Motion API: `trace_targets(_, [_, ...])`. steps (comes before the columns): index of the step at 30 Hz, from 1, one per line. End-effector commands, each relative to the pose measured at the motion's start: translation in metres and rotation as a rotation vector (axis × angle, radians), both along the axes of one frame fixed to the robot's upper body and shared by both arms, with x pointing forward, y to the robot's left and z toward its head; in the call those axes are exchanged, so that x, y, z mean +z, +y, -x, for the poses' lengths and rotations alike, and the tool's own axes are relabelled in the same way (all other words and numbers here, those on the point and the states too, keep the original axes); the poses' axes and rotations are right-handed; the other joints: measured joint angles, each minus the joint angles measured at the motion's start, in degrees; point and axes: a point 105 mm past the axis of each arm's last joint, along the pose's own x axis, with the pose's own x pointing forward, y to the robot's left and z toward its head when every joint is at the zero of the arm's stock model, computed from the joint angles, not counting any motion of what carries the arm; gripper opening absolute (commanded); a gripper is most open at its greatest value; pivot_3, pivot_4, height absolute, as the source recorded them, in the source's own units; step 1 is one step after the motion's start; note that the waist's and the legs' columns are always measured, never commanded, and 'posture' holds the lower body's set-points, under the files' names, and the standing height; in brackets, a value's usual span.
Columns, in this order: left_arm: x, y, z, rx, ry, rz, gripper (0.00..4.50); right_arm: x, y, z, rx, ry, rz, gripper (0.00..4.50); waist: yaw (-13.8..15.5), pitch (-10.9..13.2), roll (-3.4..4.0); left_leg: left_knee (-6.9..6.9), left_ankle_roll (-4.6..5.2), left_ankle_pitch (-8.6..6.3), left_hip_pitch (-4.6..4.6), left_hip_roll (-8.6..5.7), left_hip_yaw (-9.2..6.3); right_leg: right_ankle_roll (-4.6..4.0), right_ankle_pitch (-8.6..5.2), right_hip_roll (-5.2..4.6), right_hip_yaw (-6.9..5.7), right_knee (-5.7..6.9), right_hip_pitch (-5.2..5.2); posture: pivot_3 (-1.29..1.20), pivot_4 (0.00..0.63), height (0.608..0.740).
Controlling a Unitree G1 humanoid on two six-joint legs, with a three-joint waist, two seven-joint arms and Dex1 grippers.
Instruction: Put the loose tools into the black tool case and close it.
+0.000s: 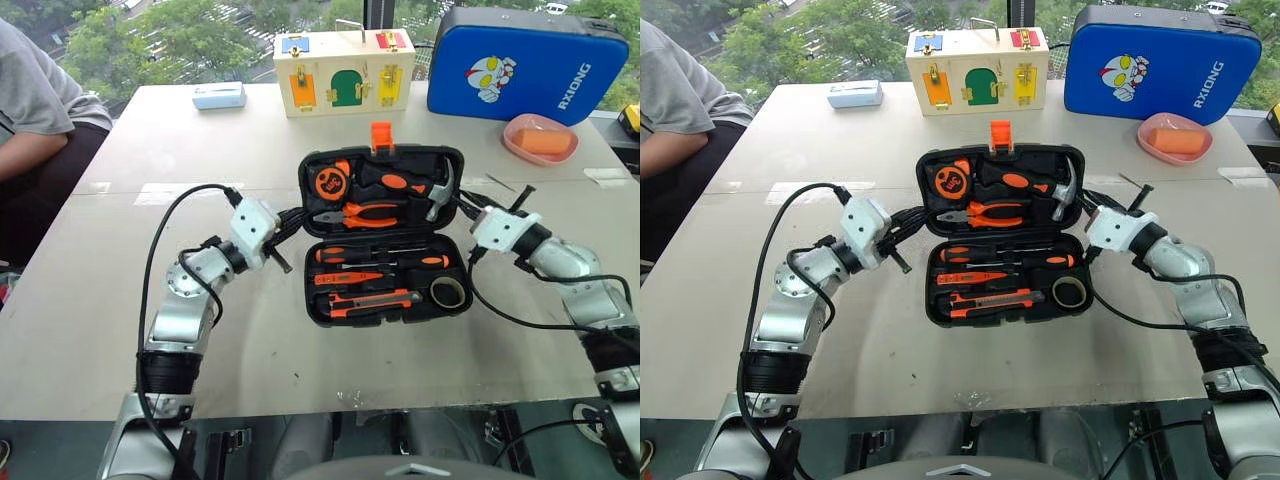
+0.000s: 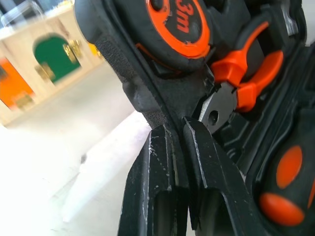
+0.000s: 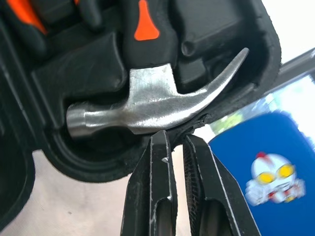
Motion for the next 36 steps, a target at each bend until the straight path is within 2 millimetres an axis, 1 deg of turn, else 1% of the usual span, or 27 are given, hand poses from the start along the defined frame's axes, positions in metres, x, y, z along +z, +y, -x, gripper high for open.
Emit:
trace_targets(1, [0.022, -0.007, 0.022, -0.060, -0.279, -0.127, 0.03, -0.016, -0.002, 0.018, 0.082, -0.072, 0.130, 0.00, 0.0, 0.0, -0.03, -0.01, 0.00, 0.00, 0.00, 0.00, 0.02, 0.00, 0.00, 0.00, 0.01, -0.01, 0.00, 0.00, 0.150, 0.735])
trace_targets(4, [0.022, -0.001, 0.027, -0.041, -0.317, -0.134, 0.03, -0.022, -0.007, 0.024, 0.102, -0.086, 0.166, 0.00, -0.1, 0.0, -0.03, -0.04, 0.00, 0.00, 0.08, 0.05, 0.14, 0.00, 0.00, 0.04, 0.13, 0.02, 0.02, 0.00, 0.150, 0.735])
trace_targets(7, [0.020, 0.003, 0.041, -0.039, -0.366, -0.174, 0.03, -0.027, -0.018, 0.035, 0.115, -0.077, 0.202, 0.00, -0.1, 0.0, -0.03, -0.03, 0.02, -0.01, 0.13, 0.08, 0.21, 0.03, 0.01, 0.09, 0.20, 0.04, 0.06, 0.00, 0.150, 0.735])
trace_targets(9, [0.023, 0.010, 0.053, -0.021, -0.344, -0.156, 0.03, -0.022, -0.027, 0.044, 0.111, -0.040, 0.192, 0.00, -0.2, 0.0, -0.04, -0.07, 0.03, -0.02, 0.13, 0.11, 0.28, 0.03, 0.01, 0.09, 0.25, 0.00, 0.06, 0.00, 0.150, 0.735])
trace_targets(10, [0.026, 0.012, 0.063, -0.033, -0.317, -0.151, 0.40, -0.017, -0.033, 0.052, 0.129, 0.027, 0.190, 0.00, -0.2, 0.0, -0.04, -0.11, 0.05, -0.03, 0.12, 0.15, 0.31, 0.03, 0.01, 0.09, 0.28, -0.05, 0.04, 0.00, 0.150, 0.735])
trace_targets(11, [0.030, 0.012, 0.074, -0.059, -0.302, -0.144, 0.83, -0.012, -0.035, 0.059, 0.152, 0.067, 0.193, 0.26, -0.4, 0.0, -0.02, -0.16, 0.08, -0.04, 0.09, 0.18, 0.32, 0.03, 0.01, 0.09, 0.29, -0.08, 0.03, 0.00, 0.150, 0.735])
trace_targets(13, [0.034, 0.014, 0.090, -0.082, -0.257, -0.135, 1.51, -0.004, -0.039, 0.069, 0.178, 0.123, 0.215, 0.78, -1.0, 0.0, 0.00, -0.31, 0.13, -0.07, 0.07, 0.24, 0.43, 0.03, 0.00, 0.08, 0.44, -0.10, -0.05, 0.00, 0.150, 0.735])
trace_targets(15, [0.032, 0.025, 0.100, -0.049, -0.126, -0.083, 2.59, -0.015, -0.045, 0.087, 0.206, 0.340, 0.197, 1.77, -1.2, 0.0, 0.04, -0.38, 0.34, -0.19, 0.21, 0.31, 0.43, 0.02, 0.00, 0.08, 0.54, -0.12, 0.05, 0.00, 0.150, 0.735])
trace_targets(16, [0.022, 0.038, 0.108, -0.013, 0.061, -0.042, 3.03, -0.023, -0.048, 0.103, 0.238, 0.495, 0.184, 2.24, -1.2, 0.0, 0.04, -0.38, 0.37, -0.22, 0.30, 0.32, 0.41, 0.02, 0.00, 0.07, 0.54, -0.11, 0.17, 0.00, 0.150, 0.735])
trace_targets(18, [0.003, 0.053, 0.127, 0.017, 0.370, 0.018, 4.02, -0.030, -0.052, 0.126, 0.275, 0.698, 0.158, 3.20, -1.2, 0.1, 0.06, -0.52, 0.55, -0.33, 0.88, 0.39, 0.33, -0.02, -0.03, 0.07, 0.44, -0.35, 0.89, 0.00, 0.150, 0.735])
trace_targets(19, [0.000, 0.059, 0.136, 0.003, 0.425, -0.007, 4.45, -0.032, -0.052, 0.135, 0.297, 0.774, 0.147, 3.26, -1.2, 0.1, 0.13, -0.80, 0.63, -0.38, 1.37, 0.45, 0.32, -0.04, -0.04, 0.09, 0.39, -0.74, 1.38, 0.00, 0.150, 0.735])
trace_targets(20, [-0.005, 0.065, 0.141, 0.007, 0.456, -0.060, 4.45, -0.034, -0.052, 0.137, 0.288, 0.819, 0.134, 3.26, -1.2, 0.2, 0.19, -0.89, 0.68, -0.41, 1.64, 0.51, 0.28, -0.05, -0.04, 0.12, 0.31, -0.99, 1.69, 0.00, 0.150, 0.735])
trace_targets(21, [-0.010, 0.071, 0.144, 0.010, 0.513, -0.069, 4.45, -0.037, -0.050, 0.141, 0.289, 0.863, 0.122, 3.26, -1.1, 0.3, 0.23, -0.90, 0.70, -0.44, 1.83, 0.51, 0.29, -0.06, -0.05, 0.12, 0.29, -1.02, 1.91, 0.00, 0.150, 0.735])
trace_targets(22, [-0.013, 0.077, 0.141, 0.027, 0.530, -0.066, 4.45, -0.038, -0.047, 0.144, 0.306, 0.894, 0.114, 3.26, -0.9, 0.3, 0.30, -0.89, 0.71, -0.45, 1.92, 0.49, 0.32, -0.06, -0.05, 0.12, 0.31, -1.04, 2.01, 0.00, 0.150, 0.735])
trace_targets(23, [-0.018, 0.084, 0.136, 0.069, 0.583, -0.032, 4.45, -0.040, -0.045, 0.147, 0.314, 0.933, 0.100, 3.26, -0.6, 0.3, 0.36, -0.86, 0.71, -0.45, 1.93, 0.47, 0.33, -0.05, -0.05, 0.11, 0.31, -1.03, 2.03, 0.00, 0.150, 0.735])
trace_targets(24, [-0.019, 0.090, 0.129, 0.098, 0.609, 0.008, 4.45, -0.041, -0.041, 0.151, 0.324, 0.969, 0.083, 3.26, 0.0, 0.3, 0.39, -0.84, 0.71, -0.45, 1.93, 0.45, 0.34, -0.05, -0.05, 0.09, 0.30, -1.03, 2.03, 0.00, 0.150, 0.735])
trace_targets(26, [-0.020, 0.099, 0.109, 0.139, 0.623, 0.028, 4.45, -0.040, -0.033, 0.157, 0.362, 1.006, 0.075, 3.26, 0.9, 0.3, 0.40, -0.76, 0.71, -0.45, 1.93, 0.45, 0.27, -0.04, -0.04, 0.10, 0.19, -1.02, 2.03, 0.00, 0.150, 0.735])
trace_targets(27, [-0.017, 0.100, 0.099, 0.138, 0.607, 0.038, 4.45, -0.039, -0.029, 0.157, 0.372, 1.020, 0.062, 3.26, 1.1, 0.3, 0.36, -0.73, 0.71, -0.44, 1.91, 0.45, 0.24, -0.04, -0.04, 0.10, 0.12, -1.01, 2.03, 0.00, 0.150, 0.735])
trace_targets(28, [-0.012, 0.099, 0.083, 0.133, 0.576, 0.050, 4.45, -0.039, -0.025, 0.154, 0.369, 1.022, 0.041, 3.26, 1.4, 0.3, 0.31, -0.72, 0.70, -0.44, 1.88, 0.45, 0.23, -0.03, -0.03, 0.12, 0.11, -1.01, 2.00, 0.00, 0.150, 0.735])
trace_targets(29, [-0.007, 0.096, 0.070, 0.121, 0.554, 0.062, 3.93, -0.039, -0.022, 0.151, 0.366, 1.023, 0.026, 2.74, 1.7, 0.3, 0.28, -0.73, 0.70, -0.44, 1.90, 0.42, 0.25, -0.01, -0.02, 0.10, 0.12, -1.03, 2.03, 0.00, 0.150, 0.735])
trace_targets(30, [-0.005, 0.093, 0.059, 0.098, 0.538, 0.052, 3.64, -0.041, -0.020, 0.149, 0.365, 1.027, 0.021, 2.45, 1.8, 0.3, 0.25, -0.69, 0.70, -0.44, 1.83, 0.39, 0.19, -0.01, -0.02, 0.08, 0.05, -1.02, 1.99, 0.00, 0.150, 0.735])
trace_targets(31, [-0.004, 0.089, 0.049, 0.077, 0.509, 0.024, 3.18, -0.043, -0.018, 0.149, 0.368, 1.036, 0.026, 1.96, 1.8, 0.3, 0.23, -0.67, 0.68, -0.44, 1.74, 0.37, 0.16, 0.01, -0.01, 0.08, 0.00, -1.03, 1.93, 0.00, 0.150, 0.735])
trace_targets(32, [-0.004, 0.086, 0.040, 0.055, 0.497, 0.004, 2.73, -0.046, -0.017, 0.148, 0.371, 1.044, 0.038, 1.50, 1.7, 0.3, 0.22, -0.66, 0.68, -0.44, 1.71, 0.33, 0.17, 0.01, -0.01, 0.05, -0.03, -1.04, 1.91, 0.00, 0.150, 0.735])
trace_targets(34, [-0.007, 0.071, 0.019, 0.010, 0.475, -0.037, 1.80, -0.055, -0.017, 0.147, 0.366, 1.050, 0.071, 0.57, 1.7, 0.3, 0.21, -0.72, 0.67, -0.43, 1.69, 0.27, 0.28, 0.03, 0.00, -0.02, -0.02, -1.12, 1.89, 0.00, 0.150, 0.735])
trace_targets(35, [-0.007, 0.066, 0.012, -0.005, 0.471, -0.048, 1.25, -0.057, -0.016, 0.147, 0.365, 1.051, 0.079, 0.05, 1.6, 0.3, 0.21, -0.73, 0.64, -0.41, 1.67, 0.26, 0.29, 0.05, -0.02, -0.01, -0.06, -1.16, 1.86, 0.00, 0.150, 0.735])
trace_targets(36, [-0.008, 0.057, 0.004, -0.035, 0.467, -0.061, 0.61, -0.060, -0.016, 0.146, 0.364, 1.055, 0.085, 0.00, 1.5, 0.3, 0.19, -0.70, 0.45, -0.30, 1.39, 0.26, 0.26, 0.07, -0.02, 0.00, -0.11, -1.19, 1.63, 0.00, 0.150, 0.735])
